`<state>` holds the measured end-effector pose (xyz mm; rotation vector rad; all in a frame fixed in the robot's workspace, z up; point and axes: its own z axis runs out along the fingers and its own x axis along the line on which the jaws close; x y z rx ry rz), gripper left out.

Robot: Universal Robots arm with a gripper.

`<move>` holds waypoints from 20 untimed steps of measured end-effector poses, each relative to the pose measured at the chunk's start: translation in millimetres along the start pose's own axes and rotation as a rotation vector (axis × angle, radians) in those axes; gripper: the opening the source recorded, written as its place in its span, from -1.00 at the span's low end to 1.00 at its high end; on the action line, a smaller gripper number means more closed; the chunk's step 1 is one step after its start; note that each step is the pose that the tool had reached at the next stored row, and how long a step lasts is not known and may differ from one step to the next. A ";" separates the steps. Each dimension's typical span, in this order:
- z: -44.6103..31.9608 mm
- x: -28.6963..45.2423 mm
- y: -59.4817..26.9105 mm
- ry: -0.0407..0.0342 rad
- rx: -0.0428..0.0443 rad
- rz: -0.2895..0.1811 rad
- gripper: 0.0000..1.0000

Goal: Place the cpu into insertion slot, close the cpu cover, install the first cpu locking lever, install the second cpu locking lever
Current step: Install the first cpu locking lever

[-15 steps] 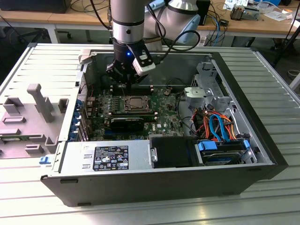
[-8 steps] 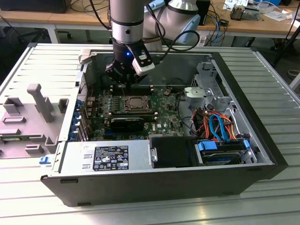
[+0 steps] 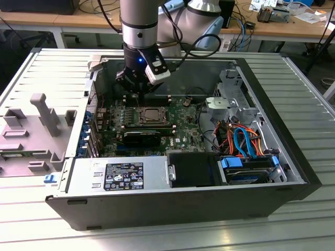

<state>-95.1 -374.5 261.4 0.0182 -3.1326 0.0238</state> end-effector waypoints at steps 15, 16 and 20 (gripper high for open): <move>-0.7 2.7 0.0 0.0000 0.0001 0.000 -0.79; -0.7 3.3 0.0 0.0001 0.0001 0.000 -0.79; -0.6 6.8 0.1 -0.0001 0.0000 0.000 -0.79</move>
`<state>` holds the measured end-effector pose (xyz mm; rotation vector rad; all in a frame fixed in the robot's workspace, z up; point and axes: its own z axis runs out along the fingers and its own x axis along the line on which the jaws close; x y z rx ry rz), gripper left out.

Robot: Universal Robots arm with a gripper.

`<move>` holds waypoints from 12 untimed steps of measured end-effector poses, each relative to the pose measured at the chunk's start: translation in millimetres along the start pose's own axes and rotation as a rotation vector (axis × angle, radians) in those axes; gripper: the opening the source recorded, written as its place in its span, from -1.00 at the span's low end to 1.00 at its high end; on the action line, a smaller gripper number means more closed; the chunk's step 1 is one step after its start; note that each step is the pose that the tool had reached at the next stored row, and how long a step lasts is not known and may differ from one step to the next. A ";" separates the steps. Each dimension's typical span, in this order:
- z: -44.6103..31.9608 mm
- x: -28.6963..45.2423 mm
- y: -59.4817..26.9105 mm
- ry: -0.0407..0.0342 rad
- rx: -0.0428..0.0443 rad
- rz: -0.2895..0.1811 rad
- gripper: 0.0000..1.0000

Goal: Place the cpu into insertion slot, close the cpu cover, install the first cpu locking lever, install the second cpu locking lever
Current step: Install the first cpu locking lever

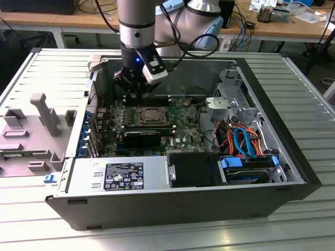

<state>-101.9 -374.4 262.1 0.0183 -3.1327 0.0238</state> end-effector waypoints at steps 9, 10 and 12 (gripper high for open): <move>-2.2 1.1 0.0 -0.0003 -0.0003 0.000 -0.79; -2.4 1.6 0.0 -0.0002 0.0000 0.000 -0.79; -2.4 3.1 0.0 -0.0002 0.0000 0.000 -0.79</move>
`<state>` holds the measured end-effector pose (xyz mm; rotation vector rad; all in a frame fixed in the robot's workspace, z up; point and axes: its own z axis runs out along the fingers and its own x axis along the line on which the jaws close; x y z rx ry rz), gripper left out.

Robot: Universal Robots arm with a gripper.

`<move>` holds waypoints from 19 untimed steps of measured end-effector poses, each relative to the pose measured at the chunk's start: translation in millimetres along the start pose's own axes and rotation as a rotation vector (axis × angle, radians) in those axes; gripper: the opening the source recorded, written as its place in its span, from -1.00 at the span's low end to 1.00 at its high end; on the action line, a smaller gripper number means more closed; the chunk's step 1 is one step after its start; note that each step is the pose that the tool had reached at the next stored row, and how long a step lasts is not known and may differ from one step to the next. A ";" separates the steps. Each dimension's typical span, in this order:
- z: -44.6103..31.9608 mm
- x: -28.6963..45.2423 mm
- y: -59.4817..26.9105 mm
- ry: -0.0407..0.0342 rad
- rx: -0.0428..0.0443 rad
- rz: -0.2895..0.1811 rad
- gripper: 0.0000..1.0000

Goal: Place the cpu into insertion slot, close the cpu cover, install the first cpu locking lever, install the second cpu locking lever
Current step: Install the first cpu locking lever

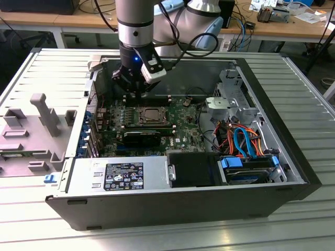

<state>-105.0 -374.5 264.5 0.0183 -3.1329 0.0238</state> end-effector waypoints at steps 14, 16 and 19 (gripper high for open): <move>0.1 8.0 0.1 -0.0002 0.0000 0.000 -0.79; 0.1 8.7 0.1 -0.0002 0.0000 0.000 -0.79; 0.1 9.9 0.1 -0.0002 0.0000 0.000 -0.79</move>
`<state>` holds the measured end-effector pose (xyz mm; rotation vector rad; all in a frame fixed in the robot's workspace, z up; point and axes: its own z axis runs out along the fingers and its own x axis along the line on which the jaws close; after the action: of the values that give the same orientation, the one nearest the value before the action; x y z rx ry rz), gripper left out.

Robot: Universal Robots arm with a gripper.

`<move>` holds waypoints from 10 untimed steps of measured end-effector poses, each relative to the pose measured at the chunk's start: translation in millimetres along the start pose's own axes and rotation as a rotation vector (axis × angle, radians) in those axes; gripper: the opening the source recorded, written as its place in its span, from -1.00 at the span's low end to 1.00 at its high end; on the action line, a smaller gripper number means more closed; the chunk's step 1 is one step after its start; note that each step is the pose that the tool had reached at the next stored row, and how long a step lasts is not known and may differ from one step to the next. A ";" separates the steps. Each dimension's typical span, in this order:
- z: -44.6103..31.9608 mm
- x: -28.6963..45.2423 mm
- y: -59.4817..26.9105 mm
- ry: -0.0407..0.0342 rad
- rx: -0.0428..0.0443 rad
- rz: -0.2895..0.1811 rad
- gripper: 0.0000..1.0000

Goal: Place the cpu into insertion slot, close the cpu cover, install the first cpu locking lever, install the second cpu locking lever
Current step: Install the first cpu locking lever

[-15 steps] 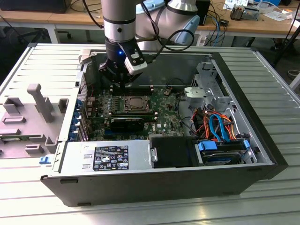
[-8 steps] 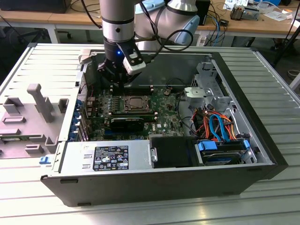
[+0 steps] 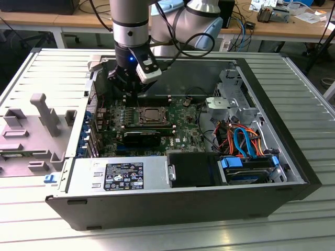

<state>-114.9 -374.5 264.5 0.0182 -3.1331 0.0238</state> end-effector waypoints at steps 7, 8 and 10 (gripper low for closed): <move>-0.1 2.9 0.5 0.0002 0.0002 0.000 -0.79; 0.0 3.5 1.3 0.0001 0.0001 0.000 -0.79; 0.0 5.5 3.8 0.0001 0.0000 0.000 -0.79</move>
<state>-120.4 -370.7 264.5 0.0182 -3.1330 0.0238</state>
